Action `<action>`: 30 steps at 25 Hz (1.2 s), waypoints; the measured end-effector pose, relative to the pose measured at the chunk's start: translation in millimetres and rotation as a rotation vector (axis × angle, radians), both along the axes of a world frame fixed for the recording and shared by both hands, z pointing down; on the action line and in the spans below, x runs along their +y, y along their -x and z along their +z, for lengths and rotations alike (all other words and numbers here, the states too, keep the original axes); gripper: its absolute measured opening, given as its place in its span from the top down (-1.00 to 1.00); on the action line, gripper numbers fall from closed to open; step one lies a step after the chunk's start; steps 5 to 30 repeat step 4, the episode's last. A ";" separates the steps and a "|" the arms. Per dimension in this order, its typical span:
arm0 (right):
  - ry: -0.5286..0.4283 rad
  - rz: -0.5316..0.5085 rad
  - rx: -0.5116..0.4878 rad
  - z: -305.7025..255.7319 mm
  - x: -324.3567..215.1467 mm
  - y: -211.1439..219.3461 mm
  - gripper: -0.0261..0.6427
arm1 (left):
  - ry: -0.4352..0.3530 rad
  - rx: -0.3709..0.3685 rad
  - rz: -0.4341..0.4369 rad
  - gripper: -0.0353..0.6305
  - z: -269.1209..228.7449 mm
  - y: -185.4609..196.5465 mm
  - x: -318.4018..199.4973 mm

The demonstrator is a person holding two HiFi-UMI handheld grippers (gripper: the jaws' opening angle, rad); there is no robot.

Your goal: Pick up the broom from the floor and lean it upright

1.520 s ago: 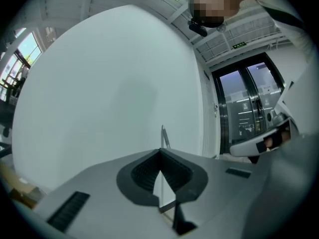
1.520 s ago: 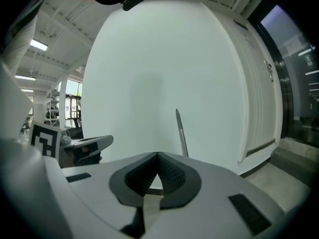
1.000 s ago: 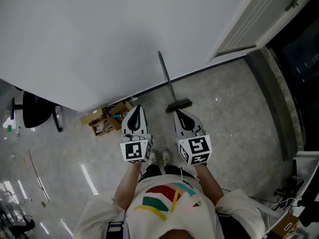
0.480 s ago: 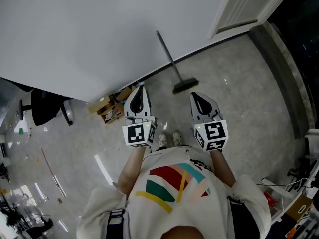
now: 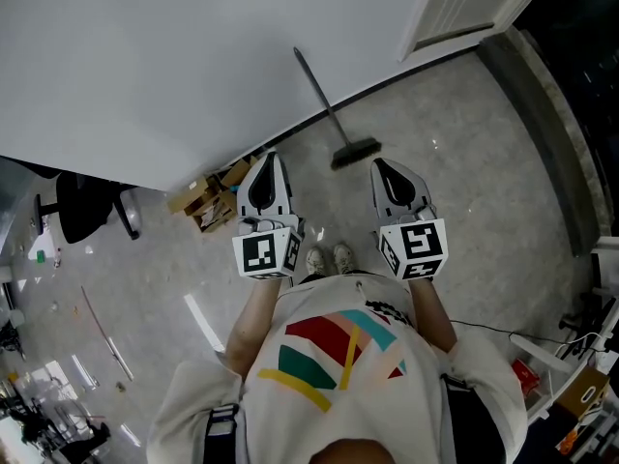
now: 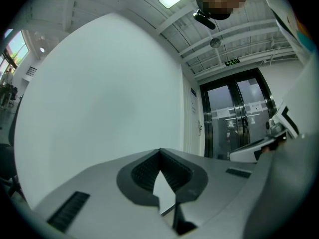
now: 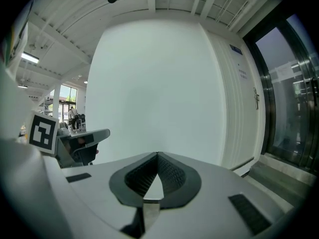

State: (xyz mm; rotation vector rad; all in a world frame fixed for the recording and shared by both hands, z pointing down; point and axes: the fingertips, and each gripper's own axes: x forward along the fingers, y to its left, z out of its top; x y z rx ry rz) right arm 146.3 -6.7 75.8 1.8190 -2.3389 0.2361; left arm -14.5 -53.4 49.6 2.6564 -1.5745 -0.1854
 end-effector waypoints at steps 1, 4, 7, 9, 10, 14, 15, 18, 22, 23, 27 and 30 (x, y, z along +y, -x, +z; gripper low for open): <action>-0.003 -0.004 0.003 0.0 0.9 0.6 0.89 | -0.005 0.000 -0.002 0.76 -1.4 0.3 1.4; -0.010 -0.017 0.009 0.8 2.1 3.3 0.89 | -0.024 -0.012 -0.004 0.76 -4.1 1.5 4.0; -0.010 -0.017 0.009 0.8 2.1 3.3 0.89 | -0.024 -0.012 -0.004 0.76 -4.1 1.5 4.0; -0.010 -0.017 0.009 0.8 2.1 3.3 0.89 | -0.024 -0.012 -0.004 0.76 -4.1 1.5 4.0; -0.010 -0.017 0.009 0.8 2.1 3.3 0.89 | -0.024 -0.012 -0.004 0.76 -4.1 1.5 4.0; -0.010 -0.017 0.009 0.8 2.1 3.3 0.89 | -0.024 -0.012 -0.004 0.76 -4.1 1.5 4.0; -0.010 -0.017 0.009 0.8 2.1 3.3 0.89 | -0.024 -0.012 -0.004 0.76 -4.1 1.5 4.0; -0.010 -0.017 0.009 0.8 2.1 3.3 0.89 | -0.024 -0.012 -0.004 0.76 -4.1 1.5 4.0; -0.010 -0.017 0.009 0.8 2.1 3.3 0.89 | -0.024 -0.012 -0.004 0.76 -4.1 1.5 4.0; -0.010 -0.017 0.009 0.8 2.1 3.3 0.89 | -0.024 -0.012 -0.004 0.76 -4.1 1.5 4.0; -0.010 -0.017 0.009 0.8 2.1 3.3 0.89 | -0.024 -0.012 -0.004 0.76 -4.1 1.5 4.0; -0.010 -0.017 0.009 0.8 2.1 3.3 0.89 | -0.024 -0.012 -0.004 0.76 -4.1 1.5 4.0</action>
